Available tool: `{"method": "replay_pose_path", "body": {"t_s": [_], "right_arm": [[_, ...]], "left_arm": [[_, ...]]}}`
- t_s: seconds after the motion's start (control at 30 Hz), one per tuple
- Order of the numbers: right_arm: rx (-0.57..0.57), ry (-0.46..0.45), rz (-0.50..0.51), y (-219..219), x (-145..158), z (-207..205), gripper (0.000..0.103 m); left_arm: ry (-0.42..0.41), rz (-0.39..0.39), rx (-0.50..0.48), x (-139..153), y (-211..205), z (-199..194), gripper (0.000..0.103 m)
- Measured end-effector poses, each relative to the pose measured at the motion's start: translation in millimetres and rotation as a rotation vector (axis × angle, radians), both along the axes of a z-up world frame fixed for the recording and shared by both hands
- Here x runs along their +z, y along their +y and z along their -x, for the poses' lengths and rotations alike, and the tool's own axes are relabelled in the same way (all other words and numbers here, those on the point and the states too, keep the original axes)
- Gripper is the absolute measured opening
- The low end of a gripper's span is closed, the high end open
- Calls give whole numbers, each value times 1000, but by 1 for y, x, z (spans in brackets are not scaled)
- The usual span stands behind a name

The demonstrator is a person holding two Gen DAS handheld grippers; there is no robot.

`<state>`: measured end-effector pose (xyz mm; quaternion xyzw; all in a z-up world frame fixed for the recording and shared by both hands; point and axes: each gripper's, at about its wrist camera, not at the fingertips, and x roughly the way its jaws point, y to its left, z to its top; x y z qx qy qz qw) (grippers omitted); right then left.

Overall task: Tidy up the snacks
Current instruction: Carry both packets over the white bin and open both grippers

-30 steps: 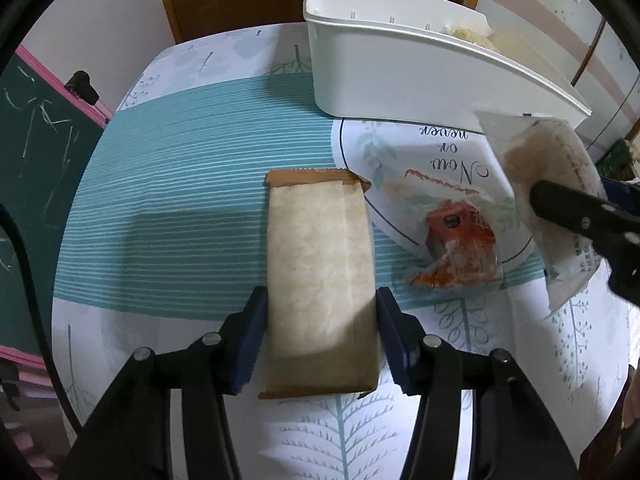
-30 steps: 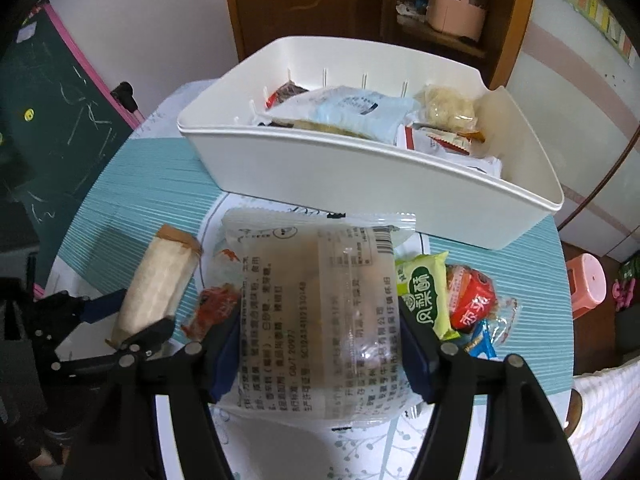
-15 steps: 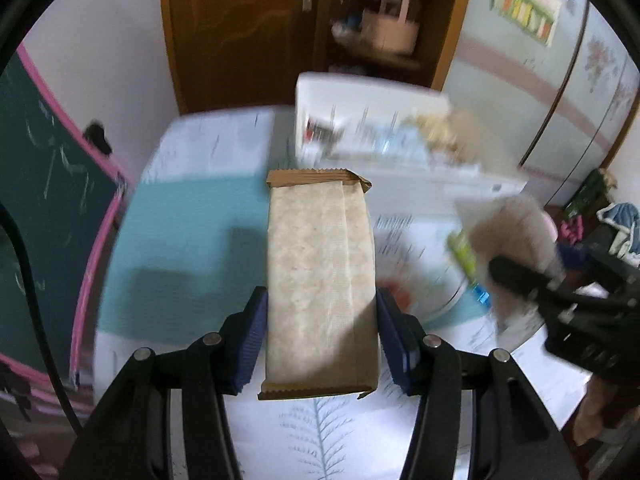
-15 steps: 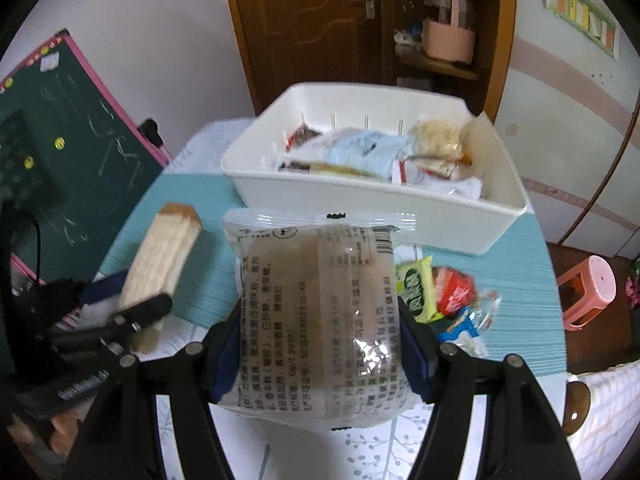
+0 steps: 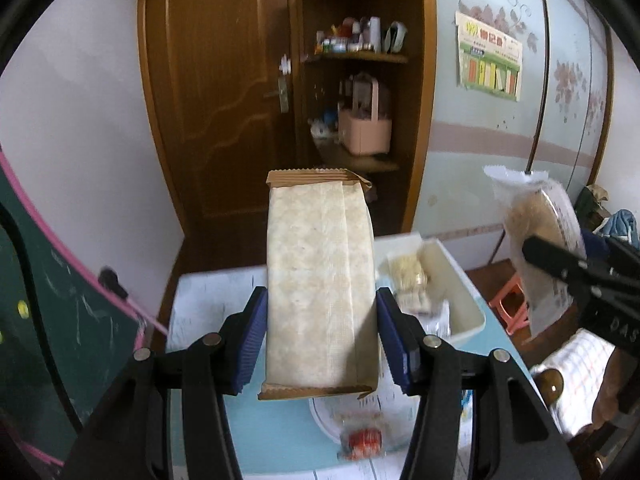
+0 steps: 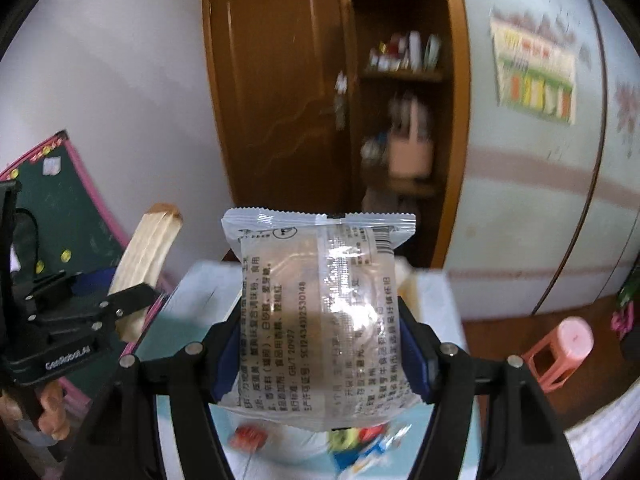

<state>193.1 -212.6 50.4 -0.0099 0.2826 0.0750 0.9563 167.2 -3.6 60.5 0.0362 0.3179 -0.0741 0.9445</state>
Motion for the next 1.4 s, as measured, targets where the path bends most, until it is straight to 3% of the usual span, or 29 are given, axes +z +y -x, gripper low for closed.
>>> {"method": "replay_pose_path", "body": {"t_s": [0.13, 0.27, 0.7, 0.77, 0.83, 0.9, 1.03, 1.2, 1.4], "right_arm": [[-29, -22, 15, -7, 17, -27, 68], [-64, -5, 32, -12, 13, -58, 68], [-117, 110, 25, -19, -37, -117, 68], [-103, 124, 22, -17, -44, -123, 69], [-81, 139, 49, -10, -55, -128, 74], [-96, 147, 107, -3, -65, -129, 75], [-115, 150, 208, 6, -81, -126, 75], [-63, 199, 105, 0, -91, -128, 75], [-78, 248, 33, -7, -94, -137, 78]], "left_arm": [[-30, -31, 1, 16, -12, -24, 52], [1, -34, 7, 17, -24, -56, 52], [100, -70, 22, -46, -34, -132, 53], [118, -62, 9, -57, -34, -139, 59], [130, -60, 12, -64, -33, -144, 91], [129, -52, 26, -70, -30, -147, 100], [147, -27, 29, -78, -23, -150, 100], [182, 4, 38, -88, -14, -147, 100], [169, 10, 32, -87, -11, -139, 100]]}}
